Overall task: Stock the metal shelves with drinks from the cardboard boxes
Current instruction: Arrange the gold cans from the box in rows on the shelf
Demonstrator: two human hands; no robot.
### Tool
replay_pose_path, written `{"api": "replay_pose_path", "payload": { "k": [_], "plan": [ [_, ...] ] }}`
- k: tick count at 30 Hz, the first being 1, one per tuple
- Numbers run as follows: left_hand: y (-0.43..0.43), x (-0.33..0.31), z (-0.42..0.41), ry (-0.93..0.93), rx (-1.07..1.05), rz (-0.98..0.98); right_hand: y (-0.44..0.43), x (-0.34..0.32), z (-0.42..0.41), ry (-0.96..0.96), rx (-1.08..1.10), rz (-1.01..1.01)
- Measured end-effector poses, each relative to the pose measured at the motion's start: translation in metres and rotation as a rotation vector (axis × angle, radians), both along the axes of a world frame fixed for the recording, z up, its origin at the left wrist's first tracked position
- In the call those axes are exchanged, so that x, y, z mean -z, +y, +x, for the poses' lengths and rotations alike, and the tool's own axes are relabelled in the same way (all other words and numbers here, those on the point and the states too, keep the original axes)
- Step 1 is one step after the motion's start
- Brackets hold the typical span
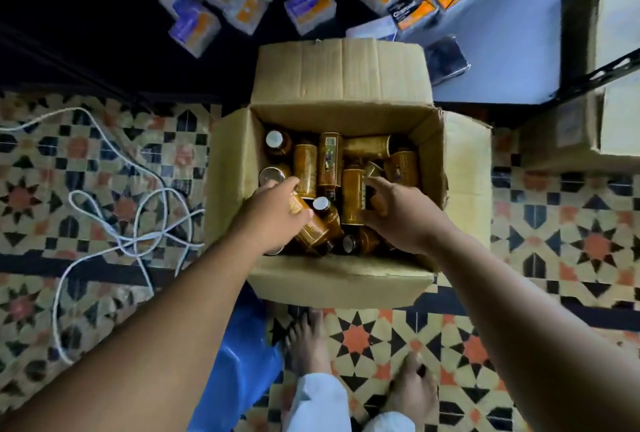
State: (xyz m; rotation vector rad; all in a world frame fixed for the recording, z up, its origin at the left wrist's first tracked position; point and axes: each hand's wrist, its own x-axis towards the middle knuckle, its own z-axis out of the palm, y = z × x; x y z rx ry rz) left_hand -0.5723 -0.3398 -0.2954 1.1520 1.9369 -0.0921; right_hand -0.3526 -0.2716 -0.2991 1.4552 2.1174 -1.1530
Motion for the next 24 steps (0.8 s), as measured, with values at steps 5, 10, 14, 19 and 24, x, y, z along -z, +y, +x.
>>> {"api": "replay_pose_path", "payload": {
  "k": [5, 10, 14, 19, 24],
  "plan": [
    [-0.006, 0.054, -0.005, 0.068, -0.046, 0.181, -0.006, 0.072, -0.019, 0.066, 0.201, 0.027],
    [-0.006, 0.083, 0.002, 0.192, -0.161, 0.217, 0.004, 0.119, -0.037, 0.068, 0.357, -0.004],
    [-0.013, 0.093, 0.011, 0.184, -0.207, 0.282, 0.009, 0.138, -0.046, 0.085, 0.425, 0.035],
    [-0.022, 0.097, 0.014, 0.2, -0.124, 0.387, 0.01, 0.149, -0.046, 0.097, 0.55, 0.037],
    [-0.01, 0.103, 0.017, 0.339, 0.155, 0.528, 0.012, 0.155, -0.044, 0.139, 0.542, 0.059]
  ]
}}
